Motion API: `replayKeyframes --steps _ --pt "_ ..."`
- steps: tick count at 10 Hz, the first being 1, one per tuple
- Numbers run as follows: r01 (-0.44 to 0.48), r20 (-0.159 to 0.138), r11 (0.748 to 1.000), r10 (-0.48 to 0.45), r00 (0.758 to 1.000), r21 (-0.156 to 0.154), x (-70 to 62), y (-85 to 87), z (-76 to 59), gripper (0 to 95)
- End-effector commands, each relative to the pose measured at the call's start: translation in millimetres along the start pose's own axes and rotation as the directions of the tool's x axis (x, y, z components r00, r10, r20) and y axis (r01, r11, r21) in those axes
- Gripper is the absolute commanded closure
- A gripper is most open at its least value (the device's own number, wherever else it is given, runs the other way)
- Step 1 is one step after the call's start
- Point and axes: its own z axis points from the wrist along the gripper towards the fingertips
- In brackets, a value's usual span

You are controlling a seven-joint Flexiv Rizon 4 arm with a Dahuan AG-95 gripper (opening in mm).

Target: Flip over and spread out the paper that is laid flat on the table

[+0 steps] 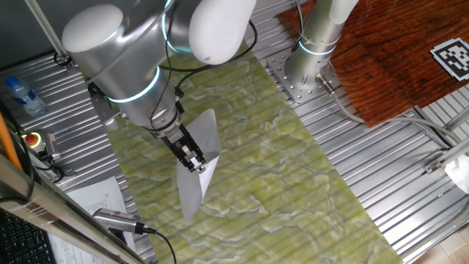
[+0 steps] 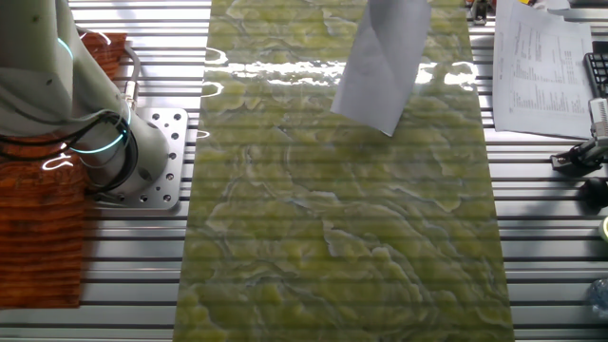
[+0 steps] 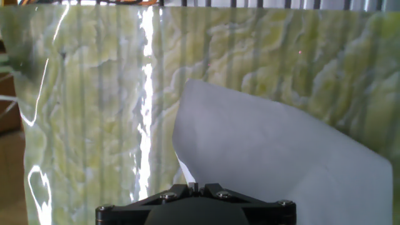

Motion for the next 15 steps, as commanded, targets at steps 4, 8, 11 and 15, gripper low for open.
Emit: replayKeyframes --steps 4,8,11,15 --pt "-0.019 -0.078 0.999 0.017 0.997 -0.033 17.0 21.4 14.2 95.0" --pt "-0.076 -0.085 0.997 0.074 0.994 -0.025 29.8 41.9 31.3 95.0" --pt "-0.082 -0.061 0.996 0.08 0.995 -0.03 38.2 37.3 41.5 95.0" --pt "-0.07 -0.032 0.997 0.069 0.997 -0.029 38.2 37.2 41.8 76.0"
